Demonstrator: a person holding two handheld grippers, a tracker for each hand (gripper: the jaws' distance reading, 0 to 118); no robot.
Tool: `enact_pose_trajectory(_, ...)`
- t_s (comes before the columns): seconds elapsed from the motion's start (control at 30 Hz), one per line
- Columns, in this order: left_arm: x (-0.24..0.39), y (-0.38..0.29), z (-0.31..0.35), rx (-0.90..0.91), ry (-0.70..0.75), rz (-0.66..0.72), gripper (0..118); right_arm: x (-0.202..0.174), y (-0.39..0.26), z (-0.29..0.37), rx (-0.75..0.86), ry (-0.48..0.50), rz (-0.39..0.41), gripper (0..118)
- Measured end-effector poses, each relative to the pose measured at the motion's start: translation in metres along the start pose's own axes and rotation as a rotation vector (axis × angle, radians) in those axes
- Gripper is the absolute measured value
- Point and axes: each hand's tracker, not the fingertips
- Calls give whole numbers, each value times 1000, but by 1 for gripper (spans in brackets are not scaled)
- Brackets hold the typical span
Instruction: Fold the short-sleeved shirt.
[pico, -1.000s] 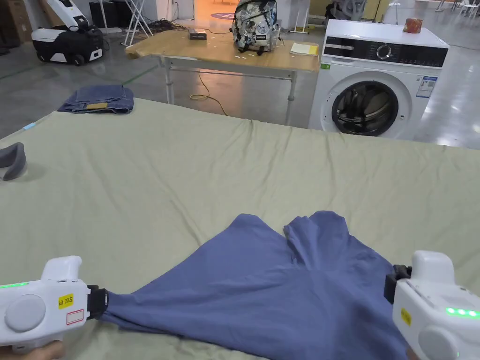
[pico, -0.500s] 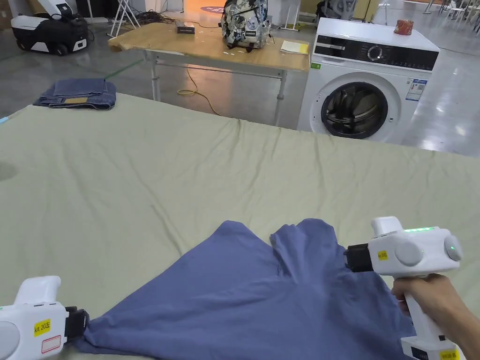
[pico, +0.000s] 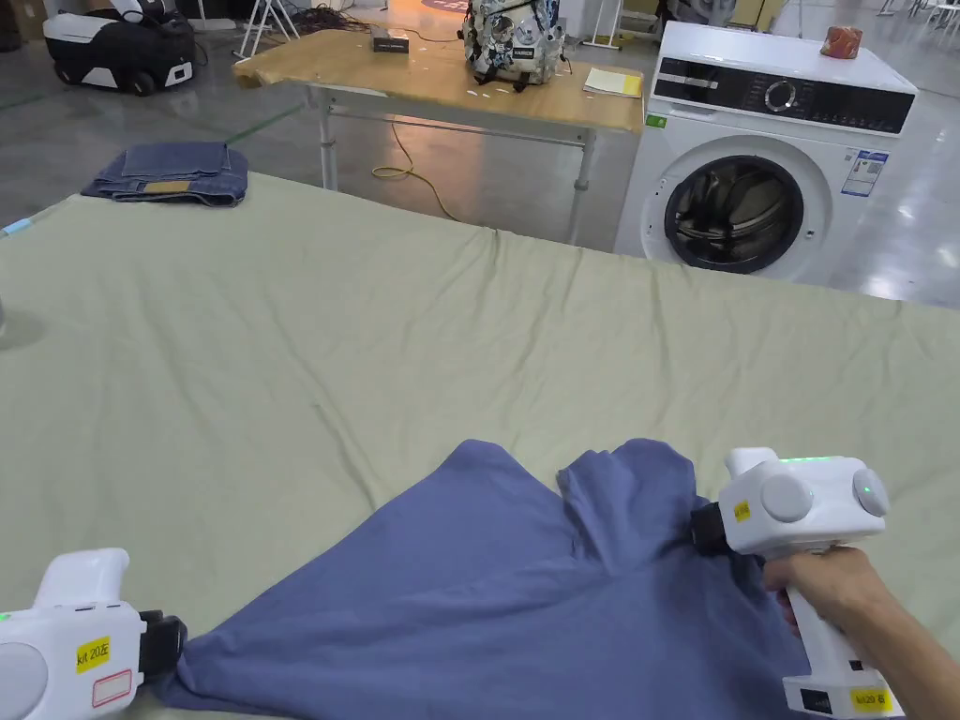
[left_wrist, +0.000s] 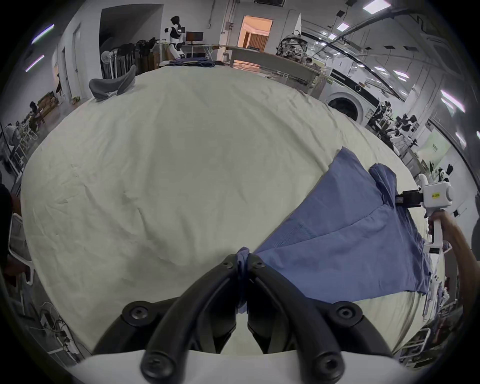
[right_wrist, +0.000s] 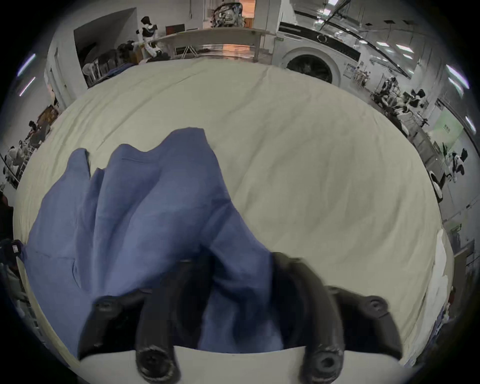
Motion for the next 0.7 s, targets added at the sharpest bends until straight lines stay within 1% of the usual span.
enact_pose_trajectory(0.07, 0, 1, -1, -2, 0, 1, 0, -4, -2, 4, 13, -3, 15, 1)
enact_pose_trajectory(0.13, 1, 0, 3, 3, -3, 5, 0, -6, -5, 7, 18, -12, 33, 1)
enact_pose_trajectory(0.2, 1, 0, 6, 11, -4, 4, 0, -6, -7, 8, 28, -17, 33, 1)
enact_pose_trajectory(0.27, 0, 2, 7, 17, 0, -2, 0, -3, -10, 20, 79, 1, -11, 1)
enact_pose_trajectory(0.3, 0, 2, 9, 24, 0, -3, 0, -2, -12, 27, 96, 0, -18, 1)
enact_pose_trajectory(0.37, 0, 4, 12, 38, -4, -2, 0, -2, -18, 48, 152, -18, -46, 1)
enact_pose_trajectory(0.43, -2, 4, 21, 100, -45, -11, 0, 0, -25, 71, 222, -2, -57, 1)
enact_pose_trajectory(0.5, 3, 11, 35, 106, -34, -14, 0, -1, -31, 92, 279, -35, -73, 1)
enact_pose_trajectory(0.57, 3, 16, 46, 169, -91, -26, 0, -1, -40, 119, 349, -29, -77, 1)
enact_pose_trajectory(0.6, 6, 20, 49, 162, -75, -35, 0, -3, -43, 133, 373, -37, -84, 1)
enact_pose_trajectory(0.7, 20, 32, 65, 252, -93, -97, 0, 0, -50, 174, 440, -101, -81, 1)
